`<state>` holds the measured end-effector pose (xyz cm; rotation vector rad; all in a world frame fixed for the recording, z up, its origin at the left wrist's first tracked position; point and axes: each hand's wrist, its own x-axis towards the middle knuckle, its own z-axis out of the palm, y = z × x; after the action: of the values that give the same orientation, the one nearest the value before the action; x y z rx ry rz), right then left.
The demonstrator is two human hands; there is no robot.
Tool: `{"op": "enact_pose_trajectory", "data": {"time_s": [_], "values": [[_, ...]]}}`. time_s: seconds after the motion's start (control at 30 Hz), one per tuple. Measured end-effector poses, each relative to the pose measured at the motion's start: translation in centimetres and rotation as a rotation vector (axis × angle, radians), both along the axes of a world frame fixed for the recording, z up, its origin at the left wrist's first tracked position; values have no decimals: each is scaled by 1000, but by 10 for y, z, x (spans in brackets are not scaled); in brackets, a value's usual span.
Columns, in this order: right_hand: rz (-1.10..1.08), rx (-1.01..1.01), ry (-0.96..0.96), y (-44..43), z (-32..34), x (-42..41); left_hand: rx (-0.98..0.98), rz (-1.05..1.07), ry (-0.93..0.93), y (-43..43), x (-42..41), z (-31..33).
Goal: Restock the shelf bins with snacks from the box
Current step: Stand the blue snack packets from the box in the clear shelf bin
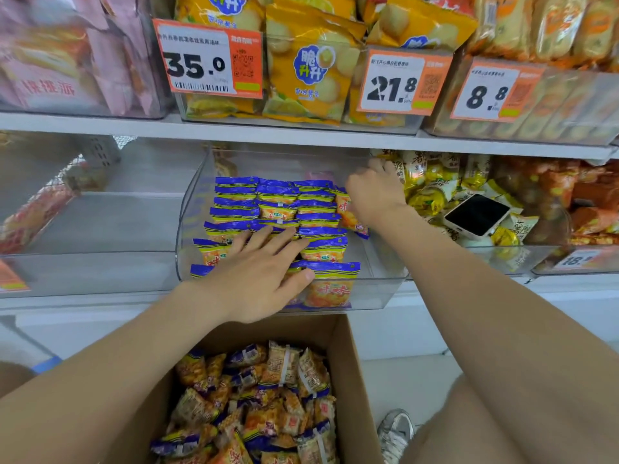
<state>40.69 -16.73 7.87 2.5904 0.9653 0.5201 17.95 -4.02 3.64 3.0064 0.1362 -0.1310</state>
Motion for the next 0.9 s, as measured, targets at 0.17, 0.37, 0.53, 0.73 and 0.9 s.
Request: {"op": "enact_pose_trajectory", "data": {"time_s": [0.17, 0.37, 0.53, 0.73, 0.9], "values": [[-24, 59, 191, 13, -5, -3, 29, -4, -21, -3, -1, -2], [-48, 199, 344, 9, -6, -8, 19, -5, -44, -1, -3, -5], [75, 366, 396, -25, 7, -39, -53, 20, -193, -4, -8, -3], [346, 651, 591, -73, 11, -107, -49, -100, -678, -32, -34, -4], [479, 126, 902, -87, -11, -166, -2, -335, -93, -48, -50, -43]]}}
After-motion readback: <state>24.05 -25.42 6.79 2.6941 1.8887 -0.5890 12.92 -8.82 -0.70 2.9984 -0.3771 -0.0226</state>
